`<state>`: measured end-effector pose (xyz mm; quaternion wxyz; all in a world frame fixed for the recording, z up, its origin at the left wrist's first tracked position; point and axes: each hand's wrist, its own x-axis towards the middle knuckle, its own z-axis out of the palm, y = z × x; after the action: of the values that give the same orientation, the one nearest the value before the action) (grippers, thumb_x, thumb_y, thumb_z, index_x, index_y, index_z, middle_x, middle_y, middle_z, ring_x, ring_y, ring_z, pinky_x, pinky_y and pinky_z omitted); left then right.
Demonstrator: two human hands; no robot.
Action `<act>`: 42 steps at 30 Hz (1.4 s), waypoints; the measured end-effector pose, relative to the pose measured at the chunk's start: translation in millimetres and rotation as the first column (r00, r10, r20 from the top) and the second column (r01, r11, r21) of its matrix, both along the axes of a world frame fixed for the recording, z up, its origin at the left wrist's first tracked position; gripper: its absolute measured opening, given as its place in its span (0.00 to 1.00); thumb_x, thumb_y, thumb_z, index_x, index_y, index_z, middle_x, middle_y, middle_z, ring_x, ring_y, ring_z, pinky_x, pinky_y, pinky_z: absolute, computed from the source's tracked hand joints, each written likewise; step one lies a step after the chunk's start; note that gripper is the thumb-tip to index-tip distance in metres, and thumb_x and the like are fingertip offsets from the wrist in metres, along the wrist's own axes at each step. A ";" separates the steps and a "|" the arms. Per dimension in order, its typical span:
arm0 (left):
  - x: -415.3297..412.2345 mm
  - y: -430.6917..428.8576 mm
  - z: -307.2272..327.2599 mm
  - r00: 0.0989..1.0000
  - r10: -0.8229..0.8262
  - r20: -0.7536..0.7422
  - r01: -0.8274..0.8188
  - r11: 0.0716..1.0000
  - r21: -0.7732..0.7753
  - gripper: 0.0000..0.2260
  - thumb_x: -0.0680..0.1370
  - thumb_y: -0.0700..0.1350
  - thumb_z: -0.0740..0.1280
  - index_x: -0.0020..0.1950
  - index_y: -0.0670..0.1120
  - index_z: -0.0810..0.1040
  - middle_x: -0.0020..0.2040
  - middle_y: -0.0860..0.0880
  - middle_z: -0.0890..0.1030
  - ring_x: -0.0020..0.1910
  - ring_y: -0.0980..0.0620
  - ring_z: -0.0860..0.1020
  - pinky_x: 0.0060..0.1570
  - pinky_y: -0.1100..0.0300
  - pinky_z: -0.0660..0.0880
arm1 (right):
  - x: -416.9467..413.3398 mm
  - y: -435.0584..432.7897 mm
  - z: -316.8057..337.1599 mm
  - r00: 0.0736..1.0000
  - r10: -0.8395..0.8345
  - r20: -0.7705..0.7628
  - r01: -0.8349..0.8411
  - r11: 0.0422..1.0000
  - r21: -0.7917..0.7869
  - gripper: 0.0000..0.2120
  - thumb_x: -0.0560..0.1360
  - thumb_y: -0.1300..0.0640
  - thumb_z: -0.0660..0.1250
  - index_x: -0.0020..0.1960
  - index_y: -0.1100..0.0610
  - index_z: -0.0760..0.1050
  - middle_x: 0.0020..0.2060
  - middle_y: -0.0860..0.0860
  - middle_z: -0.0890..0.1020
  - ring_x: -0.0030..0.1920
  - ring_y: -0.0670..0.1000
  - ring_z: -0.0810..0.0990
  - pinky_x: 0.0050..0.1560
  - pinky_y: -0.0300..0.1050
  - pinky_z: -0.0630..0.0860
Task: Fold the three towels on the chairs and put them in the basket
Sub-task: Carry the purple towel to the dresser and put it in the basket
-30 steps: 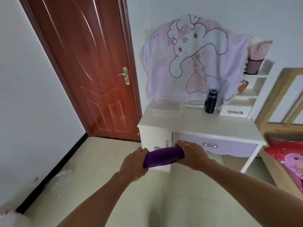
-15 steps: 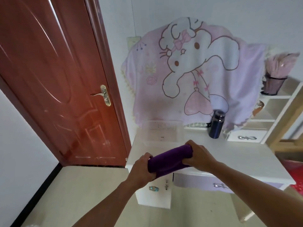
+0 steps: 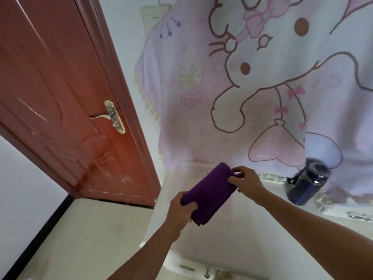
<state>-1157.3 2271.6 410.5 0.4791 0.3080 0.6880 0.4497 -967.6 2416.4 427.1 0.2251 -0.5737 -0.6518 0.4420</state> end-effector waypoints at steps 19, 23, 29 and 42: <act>-59.8 91.1 -88.7 0.691 -0.462 -0.557 0.211 0.865 -0.455 0.17 0.77 0.43 0.65 0.65 0.46 0.69 0.54 0.47 0.75 0.48 0.49 0.77 0.46 0.61 0.76 | -153.4 116.8 -126.3 0.841 0.325 0.433 -0.320 0.944 -0.086 0.16 0.72 0.57 0.71 0.60 0.51 0.81 0.53 0.53 0.84 0.52 0.55 0.82 0.53 0.45 0.77; -63.6 84.9 -90.4 0.349 -0.632 -0.692 0.416 0.766 -0.489 0.13 0.81 0.47 0.58 0.62 0.45 0.74 0.60 0.45 0.74 0.55 0.46 0.74 0.56 0.54 0.74 | -163.1 113.4 -142.1 0.822 0.292 0.489 -0.308 0.950 -0.049 0.18 0.74 0.53 0.71 0.63 0.52 0.78 0.57 0.53 0.82 0.57 0.56 0.80 0.56 0.47 0.75; -73.1 69.9 -104.0 0.179 -0.709 -0.682 0.562 0.643 -0.521 0.18 0.83 0.52 0.49 0.60 0.45 0.73 0.62 0.44 0.71 0.58 0.45 0.70 0.59 0.51 0.69 | -162.2 113.8 -123.4 0.471 0.284 0.835 -0.619 0.781 0.084 0.20 0.77 0.42 0.63 0.63 0.53 0.70 0.57 0.52 0.79 0.56 0.55 0.78 0.45 0.49 0.74; -72.5 71.0 -104.8 0.092 -0.795 -0.600 0.565 0.538 -0.626 0.25 0.81 0.61 0.44 0.65 0.51 0.73 0.65 0.45 0.70 0.62 0.44 0.68 0.63 0.49 0.64 | -147.8 97.3 -180.8 0.430 0.469 0.772 -0.666 0.741 -0.080 0.30 0.80 0.57 0.59 0.78 0.43 0.51 0.72 0.55 0.60 0.64 0.57 0.71 0.57 0.53 0.77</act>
<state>-1229.8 2342.6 305.6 0.2606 0.7076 0.6446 -0.1263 -1115.5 2513.7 246.3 -0.1618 -0.4145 -0.8858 0.1317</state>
